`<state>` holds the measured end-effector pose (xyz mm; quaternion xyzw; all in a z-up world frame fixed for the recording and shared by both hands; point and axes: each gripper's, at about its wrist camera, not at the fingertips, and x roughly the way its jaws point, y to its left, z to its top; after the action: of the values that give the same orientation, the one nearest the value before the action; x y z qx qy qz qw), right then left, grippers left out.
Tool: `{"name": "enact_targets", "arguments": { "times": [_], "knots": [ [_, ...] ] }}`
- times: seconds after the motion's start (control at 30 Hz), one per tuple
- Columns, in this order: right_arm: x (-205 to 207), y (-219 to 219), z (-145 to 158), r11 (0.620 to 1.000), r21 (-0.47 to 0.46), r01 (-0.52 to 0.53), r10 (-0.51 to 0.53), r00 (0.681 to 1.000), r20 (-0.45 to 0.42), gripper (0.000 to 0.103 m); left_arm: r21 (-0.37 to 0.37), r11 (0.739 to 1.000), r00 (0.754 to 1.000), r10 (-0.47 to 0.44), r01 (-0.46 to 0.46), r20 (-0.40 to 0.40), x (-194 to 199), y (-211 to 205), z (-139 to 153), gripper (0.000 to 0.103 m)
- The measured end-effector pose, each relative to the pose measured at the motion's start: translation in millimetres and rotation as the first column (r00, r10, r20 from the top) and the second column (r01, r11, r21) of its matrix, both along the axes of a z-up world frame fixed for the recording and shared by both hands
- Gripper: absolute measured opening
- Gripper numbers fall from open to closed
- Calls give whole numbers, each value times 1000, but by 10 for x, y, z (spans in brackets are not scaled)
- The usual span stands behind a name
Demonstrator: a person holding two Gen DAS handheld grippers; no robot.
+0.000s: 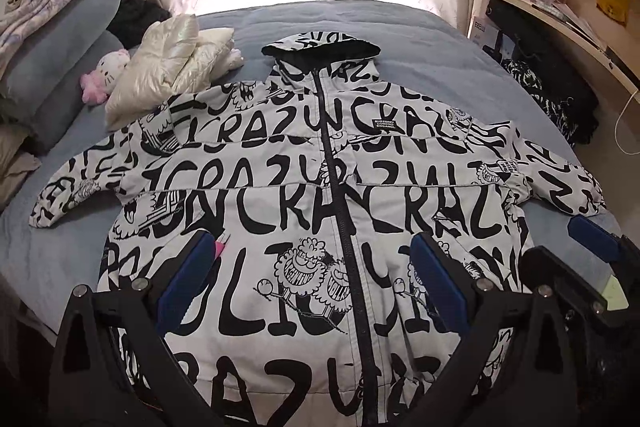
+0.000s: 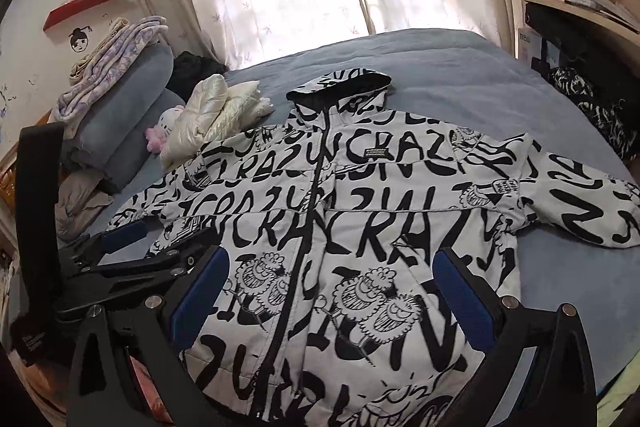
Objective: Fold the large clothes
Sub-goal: 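Grasp the cuff of the sleeve nearest the right tool with the right tool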
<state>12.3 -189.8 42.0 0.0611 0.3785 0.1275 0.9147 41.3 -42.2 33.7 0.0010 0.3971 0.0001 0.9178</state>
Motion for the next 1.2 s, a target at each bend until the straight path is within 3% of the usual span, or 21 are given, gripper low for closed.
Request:
{"name": "enact_targets", "arguments": {
  "times": [0.3, 0.5, 0.73, 1.03, 1.2],
  "knots": [
    [137, -352, 206, 997, -59, 55, -53, 998, 30, 103, 0, 996, 995, -95, 95, 30, 190, -397, 261, 97],
    [235, -780, 480, 987, -82, 137, -131, 988, 80, 103, 14, 987, 980, -163, 163, 118, 362, -804, 521, 97],
    [330, -1407, 614, 965, -98, 242, -229, 966, 121, 103, 95, 976, 961, -210, 196, 180, 585, -1359, 642, 97],
    [502, -2418, 379, 912, -55, 406, -402, 913, 68, 103, 73, 961, 956, -274, 267, 109, 1024, -2028, 328, 97],
    [553, -3233, -18, 832, 42, 553, -550, 833, -63, 103, 54, 947, 949, -316, 317, -18, 1385, -2391, -156, 97]
  ]
}}
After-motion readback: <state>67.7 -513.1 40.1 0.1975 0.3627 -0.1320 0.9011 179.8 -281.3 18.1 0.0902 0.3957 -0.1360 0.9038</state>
